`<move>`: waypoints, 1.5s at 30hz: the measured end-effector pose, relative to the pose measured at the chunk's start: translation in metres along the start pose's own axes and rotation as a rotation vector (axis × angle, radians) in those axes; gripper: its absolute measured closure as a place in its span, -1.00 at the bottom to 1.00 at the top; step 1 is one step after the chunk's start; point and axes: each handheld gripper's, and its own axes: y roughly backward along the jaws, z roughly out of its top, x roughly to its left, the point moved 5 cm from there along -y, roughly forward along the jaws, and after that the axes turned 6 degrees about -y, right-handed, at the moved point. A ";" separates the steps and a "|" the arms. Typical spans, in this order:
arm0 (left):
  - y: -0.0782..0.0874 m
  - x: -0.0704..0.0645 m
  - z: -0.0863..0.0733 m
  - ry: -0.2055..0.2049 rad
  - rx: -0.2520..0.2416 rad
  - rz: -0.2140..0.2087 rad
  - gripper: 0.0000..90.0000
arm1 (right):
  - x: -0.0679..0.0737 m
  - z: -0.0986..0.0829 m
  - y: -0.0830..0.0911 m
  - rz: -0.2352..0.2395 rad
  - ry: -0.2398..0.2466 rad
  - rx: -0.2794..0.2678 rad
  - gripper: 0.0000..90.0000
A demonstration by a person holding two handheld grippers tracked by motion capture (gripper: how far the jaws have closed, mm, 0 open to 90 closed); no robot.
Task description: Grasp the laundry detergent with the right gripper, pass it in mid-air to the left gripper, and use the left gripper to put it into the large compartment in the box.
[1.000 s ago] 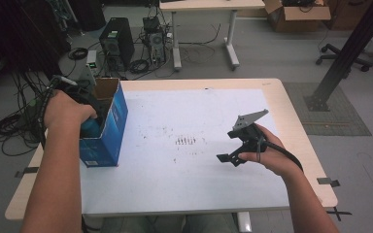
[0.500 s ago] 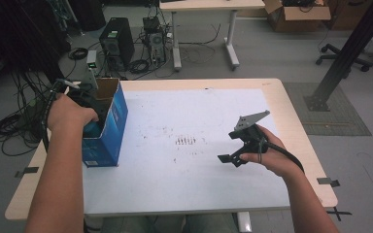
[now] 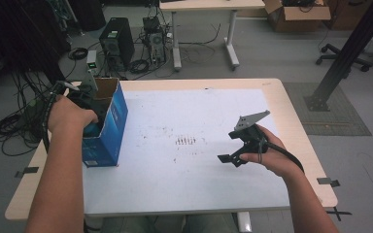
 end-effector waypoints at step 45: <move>0.007 -0.005 -0.002 -0.007 0.014 -0.010 -0.34 | 0.000 -0.004 0.005 0.000 0.000 -0.010 -0.95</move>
